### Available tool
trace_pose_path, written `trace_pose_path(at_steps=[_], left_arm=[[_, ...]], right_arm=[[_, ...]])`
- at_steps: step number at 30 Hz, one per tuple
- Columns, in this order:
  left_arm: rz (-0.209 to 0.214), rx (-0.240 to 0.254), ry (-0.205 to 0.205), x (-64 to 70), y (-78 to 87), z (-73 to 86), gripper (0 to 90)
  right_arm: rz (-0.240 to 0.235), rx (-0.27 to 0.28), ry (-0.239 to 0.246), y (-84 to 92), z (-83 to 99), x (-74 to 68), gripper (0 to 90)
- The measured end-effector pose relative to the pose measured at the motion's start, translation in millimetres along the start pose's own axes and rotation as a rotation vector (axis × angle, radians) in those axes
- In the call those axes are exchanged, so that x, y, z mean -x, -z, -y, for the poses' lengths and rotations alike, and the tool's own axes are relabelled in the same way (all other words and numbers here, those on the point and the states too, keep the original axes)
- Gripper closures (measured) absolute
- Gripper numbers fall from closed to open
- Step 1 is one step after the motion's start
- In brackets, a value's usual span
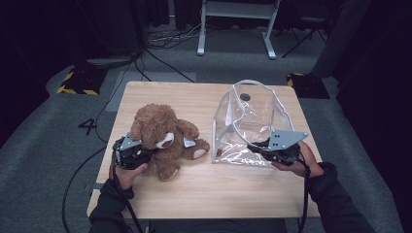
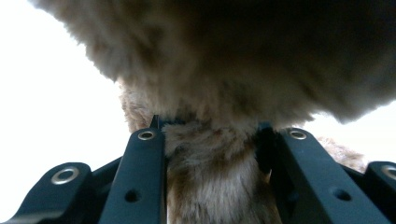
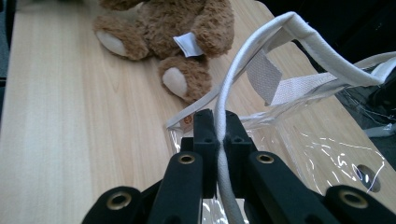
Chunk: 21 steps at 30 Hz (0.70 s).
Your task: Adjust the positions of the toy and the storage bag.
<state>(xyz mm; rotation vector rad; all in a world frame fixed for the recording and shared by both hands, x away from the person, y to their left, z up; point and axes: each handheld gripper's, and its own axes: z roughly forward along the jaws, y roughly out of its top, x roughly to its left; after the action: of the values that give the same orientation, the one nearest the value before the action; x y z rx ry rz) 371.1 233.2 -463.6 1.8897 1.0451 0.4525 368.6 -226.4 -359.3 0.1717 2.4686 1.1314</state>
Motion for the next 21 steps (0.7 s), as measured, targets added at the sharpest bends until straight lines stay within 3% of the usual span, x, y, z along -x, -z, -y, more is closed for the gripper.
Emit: trace_pose_path(at_steps=[6,12,15,21], left_arm=[[0.001,0.000,0.003,0.2,-0.2,0.1,66.4],[0.004,0.001,0.006,0.1,-0.3,0.4,66.5],[0.006,0.004,0.010,-0.1,-0.3,0.8,66.4],[0.009,0.002,0.005,0.4,-0.4,0.7,66.4]], right_arm=[[-0.007,0.012,-0.003,11.5,6.2,-9.9,86.8],[0.001,0.047,-0.022,24.1,9.8,-13.6,79.7],[0.033,0.085,-0.050,39.3,8.2,-10.1,73.1],[0.107,0.082,-0.087,51.0,7.3,1.0,62.9]])
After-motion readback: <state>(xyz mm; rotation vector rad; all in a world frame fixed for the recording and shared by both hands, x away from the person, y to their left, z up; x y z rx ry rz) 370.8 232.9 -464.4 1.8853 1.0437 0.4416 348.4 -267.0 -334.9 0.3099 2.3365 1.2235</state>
